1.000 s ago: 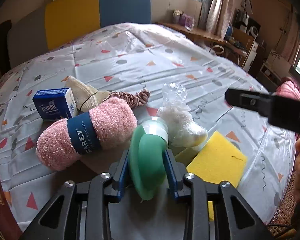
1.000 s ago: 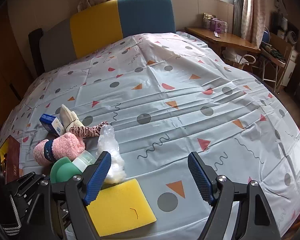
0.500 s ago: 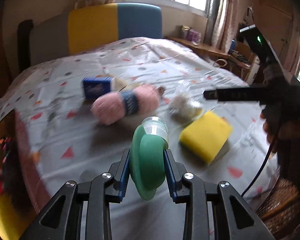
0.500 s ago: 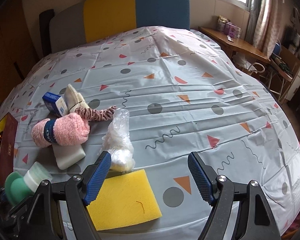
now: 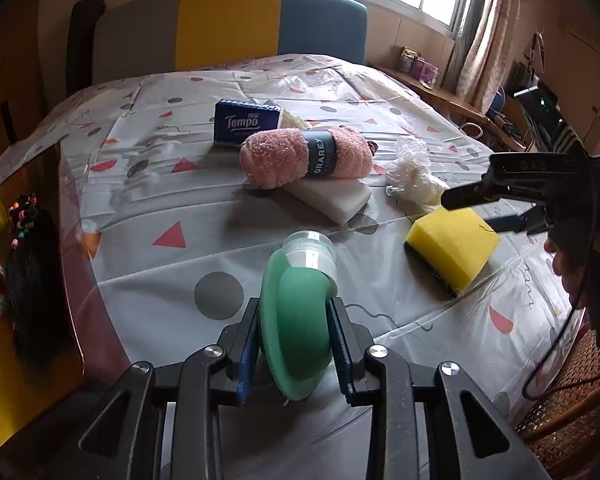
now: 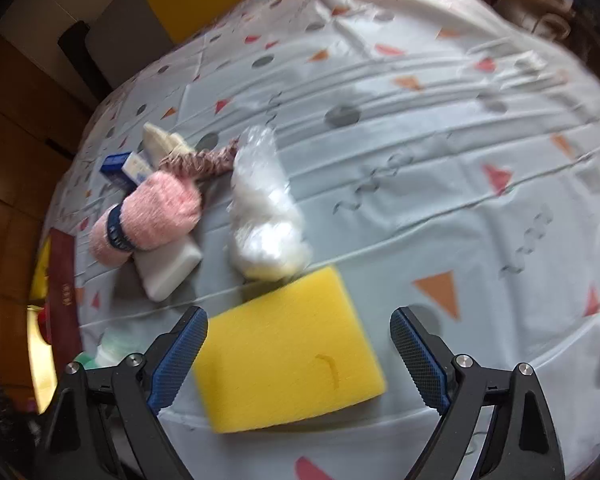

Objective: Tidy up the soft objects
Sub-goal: 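Lift the green bottle with the left tool while the right tool grasps the yellow sponge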

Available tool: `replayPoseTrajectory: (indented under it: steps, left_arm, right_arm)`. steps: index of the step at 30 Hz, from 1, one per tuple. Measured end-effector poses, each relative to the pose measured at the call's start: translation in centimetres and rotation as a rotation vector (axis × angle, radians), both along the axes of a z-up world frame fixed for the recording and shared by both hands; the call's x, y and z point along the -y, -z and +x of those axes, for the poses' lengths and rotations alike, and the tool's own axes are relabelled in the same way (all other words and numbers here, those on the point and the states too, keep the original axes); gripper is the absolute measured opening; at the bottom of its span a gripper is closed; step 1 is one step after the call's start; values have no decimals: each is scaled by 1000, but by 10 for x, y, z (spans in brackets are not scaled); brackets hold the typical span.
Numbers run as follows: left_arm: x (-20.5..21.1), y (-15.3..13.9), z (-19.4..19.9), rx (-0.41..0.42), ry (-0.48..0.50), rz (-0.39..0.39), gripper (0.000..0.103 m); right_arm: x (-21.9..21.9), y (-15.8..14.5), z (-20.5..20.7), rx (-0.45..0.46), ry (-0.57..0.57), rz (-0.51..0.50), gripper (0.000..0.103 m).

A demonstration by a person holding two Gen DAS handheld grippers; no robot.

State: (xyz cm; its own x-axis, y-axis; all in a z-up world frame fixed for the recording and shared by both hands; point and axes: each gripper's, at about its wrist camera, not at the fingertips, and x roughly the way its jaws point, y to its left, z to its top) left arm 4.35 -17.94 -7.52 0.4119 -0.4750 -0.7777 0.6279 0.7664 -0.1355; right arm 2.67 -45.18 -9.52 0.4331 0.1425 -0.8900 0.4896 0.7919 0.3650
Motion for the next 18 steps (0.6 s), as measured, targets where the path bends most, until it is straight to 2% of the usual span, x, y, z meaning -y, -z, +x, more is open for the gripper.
replayPoseTrajectory:
  steps: [2, 6, 8, 15, 18]
  left_arm:
    - [0, -1, 0, -3, -2, 0, 33]
    - [0, -1, -1, 1, -4, 2, 33]
    - [0, 0, 0, -1, -5, 0, 33]
    - [-2, 1, 0, -6, -12, -10, 33]
    - [-3, 0, 2, -18, -13, -16, 33]
  right_arm:
    - [-7, 2, 1, -2, -28, 36, 93]
    - [-36, 4, 11, 2, -175, 47, 96]
    - [-54, 5, 15, -10, -255, 16, 103]
    - [-85, 0, 18, -2, -394, -158, 103]
    - [-101, -4, 18, 22, -498, -131, 103]
